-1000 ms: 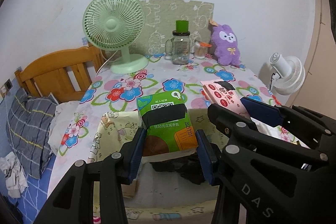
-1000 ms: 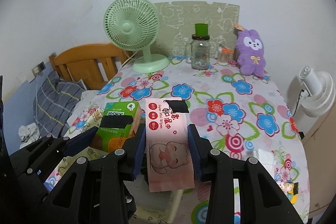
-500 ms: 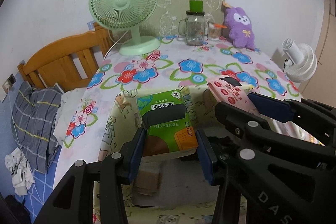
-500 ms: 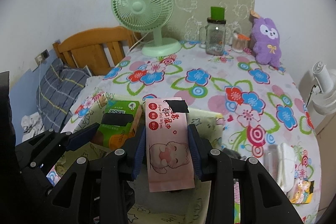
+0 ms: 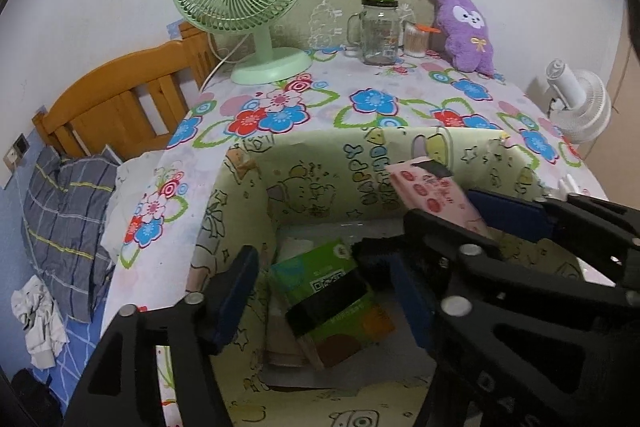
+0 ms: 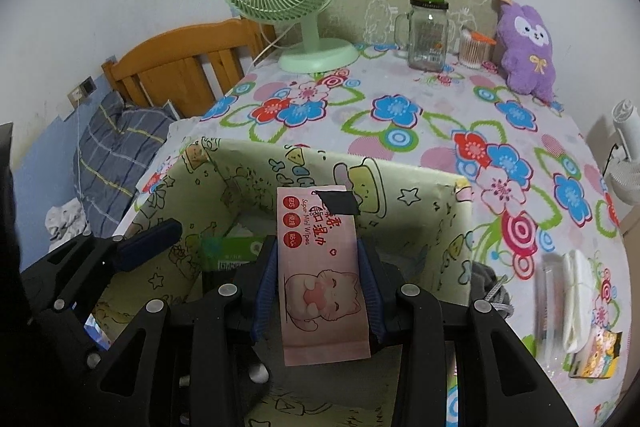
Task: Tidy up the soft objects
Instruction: 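Open the left tool to drop the green pack while the right tool drops the pink pack, then raise both open tools up out of the paper box, then move both tools toward the white cloth bag and yellow cartoon pack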
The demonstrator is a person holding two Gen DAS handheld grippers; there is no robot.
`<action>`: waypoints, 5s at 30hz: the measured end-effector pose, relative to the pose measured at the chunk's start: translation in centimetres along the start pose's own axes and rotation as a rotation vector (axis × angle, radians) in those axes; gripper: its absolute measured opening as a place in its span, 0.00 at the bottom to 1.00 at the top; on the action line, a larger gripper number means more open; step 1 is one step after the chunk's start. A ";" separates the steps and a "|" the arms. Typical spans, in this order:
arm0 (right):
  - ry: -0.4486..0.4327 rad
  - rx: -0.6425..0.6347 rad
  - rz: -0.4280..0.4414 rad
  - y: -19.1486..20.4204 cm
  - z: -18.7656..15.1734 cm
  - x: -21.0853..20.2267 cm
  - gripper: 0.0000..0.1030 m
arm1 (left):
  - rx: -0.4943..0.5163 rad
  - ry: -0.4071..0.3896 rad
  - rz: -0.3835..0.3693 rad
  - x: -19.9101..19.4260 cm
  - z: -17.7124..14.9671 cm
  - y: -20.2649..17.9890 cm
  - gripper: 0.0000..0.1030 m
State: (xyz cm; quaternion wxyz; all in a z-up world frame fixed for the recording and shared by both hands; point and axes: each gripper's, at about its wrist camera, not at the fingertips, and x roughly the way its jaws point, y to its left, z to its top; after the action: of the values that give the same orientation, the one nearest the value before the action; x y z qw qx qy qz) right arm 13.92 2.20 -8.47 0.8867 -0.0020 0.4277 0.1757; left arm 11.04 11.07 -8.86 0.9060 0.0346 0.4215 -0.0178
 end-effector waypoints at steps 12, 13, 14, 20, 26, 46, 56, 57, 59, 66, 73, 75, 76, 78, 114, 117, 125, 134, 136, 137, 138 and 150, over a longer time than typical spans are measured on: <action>-0.002 0.016 0.030 0.1 -0.1 -0.6 0.67 | -0.023 -0.012 -0.038 -1.2 -0.2 -0.3 0.88; -0.005 0.015 0.027 0.1 -0.1 -0.8 0.68 | -0.025 -0.014 -0.037 -1.3 -0.2 -0.3 0.89; -0.009 0.014 0.024 0.1 -0.2 -1.0 0.68 | -0.027 -0.017 -0.035 -1.5 -0.2 -0.3 0.90; -0.045 0.009 0.013 -0.2 -0.1 -2.5 0.73 | -0.027 -0.044 -0.043 -2.7 -0.1 -0.8 0.94; -0.088 0.007 -0.008 -0.7 0.0 -4.3 0.76 | -0.019 -0.076 -0.038 -3.9 0.4 -1.8 0.96; -0.230 -0.002 -0.062 -2.5 0.0 -10.6 0.89 | -0.014 -0.184 -0.032 -8.5 1.3 -4.9 0.98; -0.285 0.008 -0.090 -4.0 -0.5 -13.2 0.95 | -0.019 -0.228 -0.033 -10.3 1.5 -6.8 0.98; -0.290 0.010 -0.092 -4.2 -0.5 -13.4 0.95 | -0.018 -0.232 -0.031 -10.4 1.5 -7.0 0.98; -0.297 0.014 -0.095 -4.6 -0.6 -13.8 0.96 | -0.018 -0.240 -0.029 -10.7 1.6 -7.5 0.98; -0.317 0.021 -0.115 -6.0 -1.0 -14.9 0.97 | -0.020 -0.257 -0.027 -11.2 1.7 -9.3 1.00; -0.335 0.054 -0.125 -8.0 -1.7 -16.1 0.97 | -0.021 -0.273 -0.034 -11.5 1.9 -11.3 1.00; -0.336 0.058 -0.132 -8.6 -1.9 -16.3 0.97 | -0.019 -0.275 -0.038 -11.5 1.9 -11.9 1.00; -0.337 0.059 -0.135 -8.7 -1.9 -16.4 0.97 | -0.019 -0.275 -0.040 -11.5 1.9 -12.1 1.00; -0.340 0.062 -0.140 -9.2 -2.1 -16.6 0.97 | -0.019 -0.280 -0.046 -11.5 1.9 -12.7 1.00; -0.285 0.150 -0.214 -18.2 -7.4 -13.5 0.97 | 0.027 -0.178 -0.132 -5.4 -0.5 -21.0 1.00; -0.274 0.160 -0.226 -19.0 -7.7 -13.1 0.97 | 0.035 -0.166 -0.141 -4.7 -0.6 -21.7 1.00; -0.242 0.198 -0.242 -21.1 -8.8 -11.7 0.97 | 0.080 -0.131 -0.146 -2.8 -0.8 -23.7 1.00; -0.196 0.246 -0.271 -23.6 -10.0 -9.9 0.97 | 0.122 -0.110 -0.134 -0.7 -1.1 -25.6 0.99; -0.191 0.258 -0.274 -24.1 -10.1 -9.6 0.97 | 0.132 -0.115 -0.129 -0.4 -1.0 -25.9 0.98; -0.190 0.264 -0.274 -24.3 -10.2 -9.5 0.97 | 0.136 -0.117 -0.128 -0.3 -1.0 -26.1 0.98; -0.189 0.269 -0.274 -24.4 -10.2 -9.5 0.97 | 0.139 -0.116 -0.130 -0.2 -0.9 -26.3 0.96; -0.155 0.323 -0.283 -26.6 -10.8 -8.1 0.97 | 0.171 -0.075 -0.146 1.8 -0.8 -27.7 0.68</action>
State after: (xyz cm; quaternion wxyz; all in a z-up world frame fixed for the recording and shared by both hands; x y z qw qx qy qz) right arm 9.40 -26.88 -13.08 0.9215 0.0933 0.3765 -0.0216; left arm 9.86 -16.45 -12.08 0.9111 0.0804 0.3856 -0.1211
